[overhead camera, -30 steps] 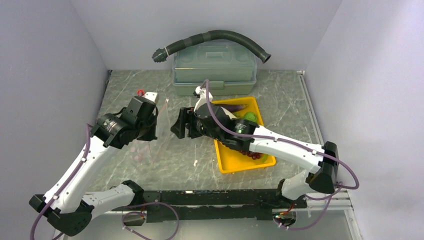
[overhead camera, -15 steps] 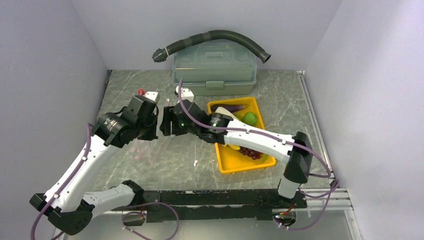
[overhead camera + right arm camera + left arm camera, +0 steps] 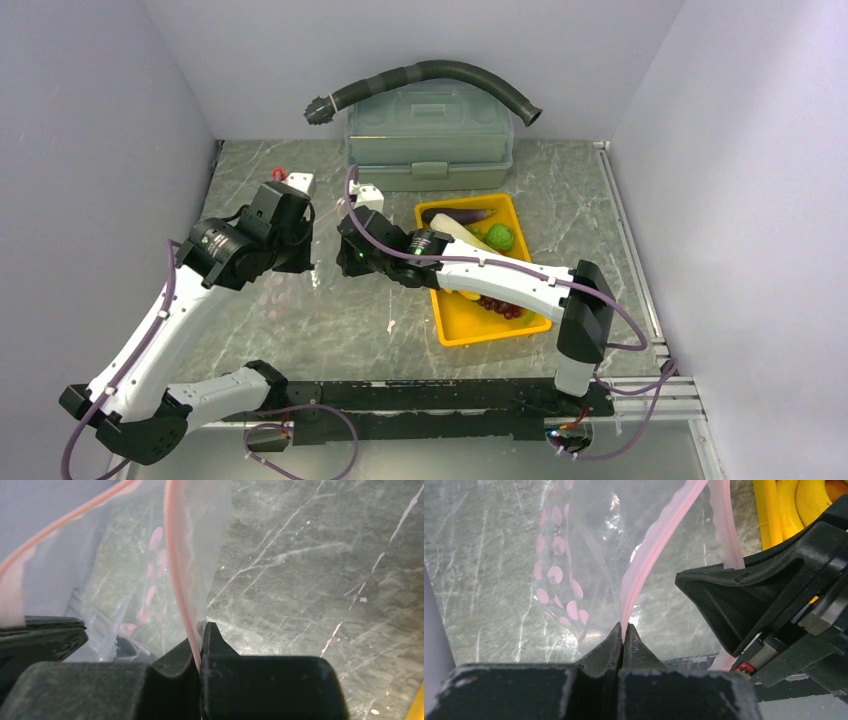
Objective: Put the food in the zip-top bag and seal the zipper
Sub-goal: Open the zipper of the food storage bag.
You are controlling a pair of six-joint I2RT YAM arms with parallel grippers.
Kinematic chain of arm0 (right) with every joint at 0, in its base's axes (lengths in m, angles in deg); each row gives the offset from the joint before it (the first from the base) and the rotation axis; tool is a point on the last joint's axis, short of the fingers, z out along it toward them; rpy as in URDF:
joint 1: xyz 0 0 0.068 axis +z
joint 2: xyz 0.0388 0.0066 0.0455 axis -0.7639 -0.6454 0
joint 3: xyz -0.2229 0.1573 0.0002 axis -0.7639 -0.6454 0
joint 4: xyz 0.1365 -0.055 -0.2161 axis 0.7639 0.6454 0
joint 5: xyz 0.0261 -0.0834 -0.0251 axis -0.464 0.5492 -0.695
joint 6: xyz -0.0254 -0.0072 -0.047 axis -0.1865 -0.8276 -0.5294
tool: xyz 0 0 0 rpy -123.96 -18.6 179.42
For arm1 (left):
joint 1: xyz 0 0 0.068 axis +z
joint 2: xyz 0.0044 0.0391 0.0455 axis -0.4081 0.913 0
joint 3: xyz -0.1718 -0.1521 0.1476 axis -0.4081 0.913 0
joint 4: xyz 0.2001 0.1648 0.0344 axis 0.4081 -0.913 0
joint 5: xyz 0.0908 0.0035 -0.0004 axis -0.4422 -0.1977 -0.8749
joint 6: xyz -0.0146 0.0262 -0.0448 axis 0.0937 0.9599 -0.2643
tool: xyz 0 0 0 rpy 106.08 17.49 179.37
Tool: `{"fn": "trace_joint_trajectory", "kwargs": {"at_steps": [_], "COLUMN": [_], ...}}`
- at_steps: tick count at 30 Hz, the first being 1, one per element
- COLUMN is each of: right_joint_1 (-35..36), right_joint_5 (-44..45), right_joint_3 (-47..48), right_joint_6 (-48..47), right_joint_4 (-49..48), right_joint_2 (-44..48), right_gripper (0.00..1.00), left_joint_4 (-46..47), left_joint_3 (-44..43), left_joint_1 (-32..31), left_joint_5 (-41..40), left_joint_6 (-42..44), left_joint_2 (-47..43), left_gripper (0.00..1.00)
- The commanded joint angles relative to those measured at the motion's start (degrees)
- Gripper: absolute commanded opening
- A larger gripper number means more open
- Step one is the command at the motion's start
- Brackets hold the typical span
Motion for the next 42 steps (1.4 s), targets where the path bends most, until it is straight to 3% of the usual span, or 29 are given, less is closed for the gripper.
{"fn": "trace_joint_trajectory", "kwargs": {"at_steps": [1,11,25,36,42], "right_joint_1": [0.14,0.20,0.23,-0.17,-1.00], "right_joint_5": [4.37,14.72,27.52,21.85,17.86], "right_joint_3": [0.64,-1.84,-4.05,-5.18,-5.12], "right_joint_6": [-0.74,-1.19,0.85,-0.97,-2.46], "right_joint_4": [1.82,6.71,15.48,9.71,6.43], "right_joint_2": [1.35,2.70,2.35,3.04,4.20], "right_gripper": [0.00,0.00,0.00,0.00,0.17], "left_joint_4": [-2.75,-9.48,-14.48,-12.04,-10.42], "left_joint_3": [-4.32,-13.38,-18.07,-17.00,-16.41], "left_joint_1": [-0.08,-0.10,-0.10,-0.41,-1.47], "left_joint_5": [-3.74,-9.92,-16.37,-17.32,-17.83], "left_joint_6": [1.21,3.34,4.97,4.70,4.53], "left_joint_2": [0.54,3.66,8.78,11.30,12.73], "left_gripper": [0.00,0.00,0.00,0.00,0.00]}}
